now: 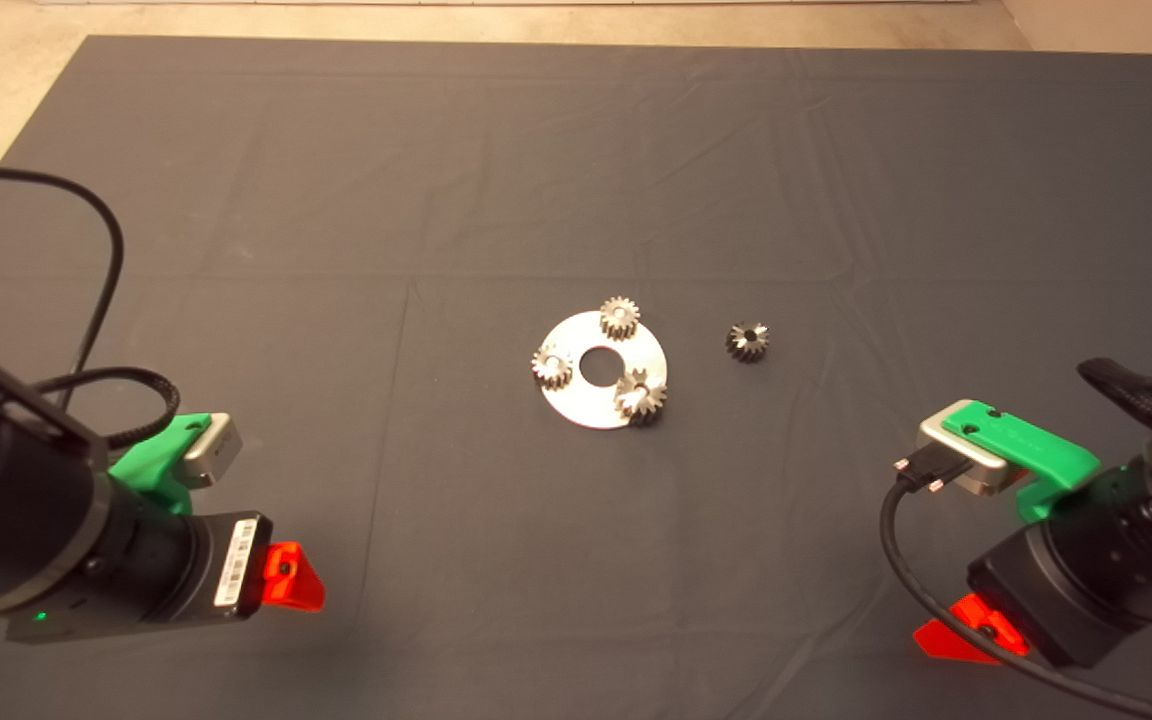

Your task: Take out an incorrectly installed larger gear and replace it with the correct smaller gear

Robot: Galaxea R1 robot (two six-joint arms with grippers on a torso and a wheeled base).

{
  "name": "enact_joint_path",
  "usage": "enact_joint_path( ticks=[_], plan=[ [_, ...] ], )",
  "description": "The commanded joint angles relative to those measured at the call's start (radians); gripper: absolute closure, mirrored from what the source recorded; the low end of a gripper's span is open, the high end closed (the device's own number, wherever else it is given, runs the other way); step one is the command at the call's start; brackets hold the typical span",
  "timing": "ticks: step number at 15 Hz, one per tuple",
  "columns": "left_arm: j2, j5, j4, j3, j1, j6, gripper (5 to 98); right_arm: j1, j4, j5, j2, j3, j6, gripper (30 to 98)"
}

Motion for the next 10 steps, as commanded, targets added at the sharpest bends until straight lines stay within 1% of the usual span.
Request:
enact_joint_path(
  ticks=[1, 5, 7, 8, 9, 10],
  plan=[
    [-0.017, 0.115, -0.02, 0.017, -0.013, -0.002, 5.9, 0.03, -0.026, -0.123, 0.002, 0.003, 0.005, 30.8],
    [-0.02, 0.115, -0.02, 0.018, -0.013, 0.004, 5.9, 0.032, -0.026, -0.123, -0.001, 0.003, 0.005, 30.8],
    [-0.018, 0.115, -0.02, 0.018, -0.011, 0.004, 5.9, 0.032, -0.031, -0.124, -0.001, -0.002, -0.005, 30.8],
    [-0.017, 0.115, -0.02, 0.018, -0.011, 0.004, 5.9, 0.03, -0.039, -0.124, 0.001, -0.011, -0.02, 30.8],
    [-0.015, 0.116, -0.02, 0.018, -0.011, 0.005, 5.9, 0.028, -0.068, -0.124, 0.007, -0.038, -0.058, 30.8],
    [-0.015, 0.117, -0.02, 0.018, -0.011, 0.008, 5.9, 0.019, -0.085, -0.124, 0.01, -0.087, -0.101, 30.8]
  ],
)
